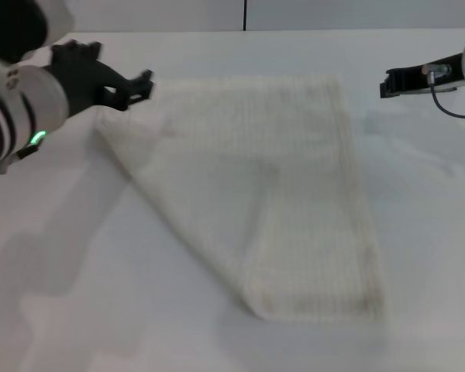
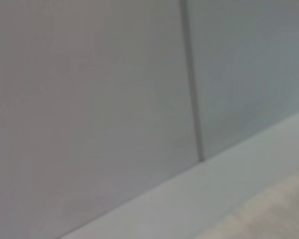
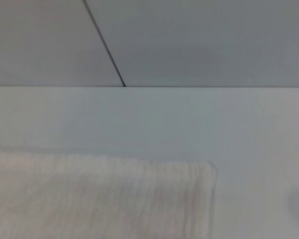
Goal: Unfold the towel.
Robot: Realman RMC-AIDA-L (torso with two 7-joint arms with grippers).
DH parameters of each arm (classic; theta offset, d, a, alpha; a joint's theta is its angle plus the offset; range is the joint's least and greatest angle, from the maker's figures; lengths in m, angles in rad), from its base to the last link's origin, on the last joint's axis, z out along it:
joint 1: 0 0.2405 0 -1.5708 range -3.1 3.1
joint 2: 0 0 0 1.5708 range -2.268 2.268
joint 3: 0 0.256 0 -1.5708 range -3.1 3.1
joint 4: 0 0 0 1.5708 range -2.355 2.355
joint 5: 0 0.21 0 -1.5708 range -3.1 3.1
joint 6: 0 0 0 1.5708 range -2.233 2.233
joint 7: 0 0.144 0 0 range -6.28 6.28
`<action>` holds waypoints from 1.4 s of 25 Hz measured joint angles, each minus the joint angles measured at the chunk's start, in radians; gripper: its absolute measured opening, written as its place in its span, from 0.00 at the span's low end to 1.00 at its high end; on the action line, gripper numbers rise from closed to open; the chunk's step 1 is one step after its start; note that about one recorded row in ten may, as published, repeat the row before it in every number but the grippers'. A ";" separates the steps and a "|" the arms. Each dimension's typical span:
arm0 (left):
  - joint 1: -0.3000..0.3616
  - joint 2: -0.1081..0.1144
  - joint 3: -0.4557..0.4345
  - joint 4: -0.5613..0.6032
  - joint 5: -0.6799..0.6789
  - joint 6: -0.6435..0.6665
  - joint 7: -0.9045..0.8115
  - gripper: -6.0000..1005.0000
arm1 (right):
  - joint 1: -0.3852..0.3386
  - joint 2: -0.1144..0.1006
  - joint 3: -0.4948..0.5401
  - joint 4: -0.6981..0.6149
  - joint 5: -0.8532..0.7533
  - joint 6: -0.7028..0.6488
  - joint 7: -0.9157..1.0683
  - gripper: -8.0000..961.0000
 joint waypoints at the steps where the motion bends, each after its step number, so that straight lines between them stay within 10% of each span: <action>1: -0.013 -0.007 -0.015 -0.007 -0.034 -0.039 0.038 0.77 | 0.010 0.001 0.001 0.004 -0.008 0.000 -0.007 0.04; 10: -0.079 -0.013 -0.059 -0.026 -0.179 -0.234 0.163 0.76 | 0.054 -0.013 0.011 0.020 -0.028 -0.030 -0.047 0.01; 35: -0.168 -0.021 0.135 0.129 -0.216 -0.145 0.190 0.75 | 0.311 -0.005 0.026 0.470 -0.053 0.107 -0.055 0.01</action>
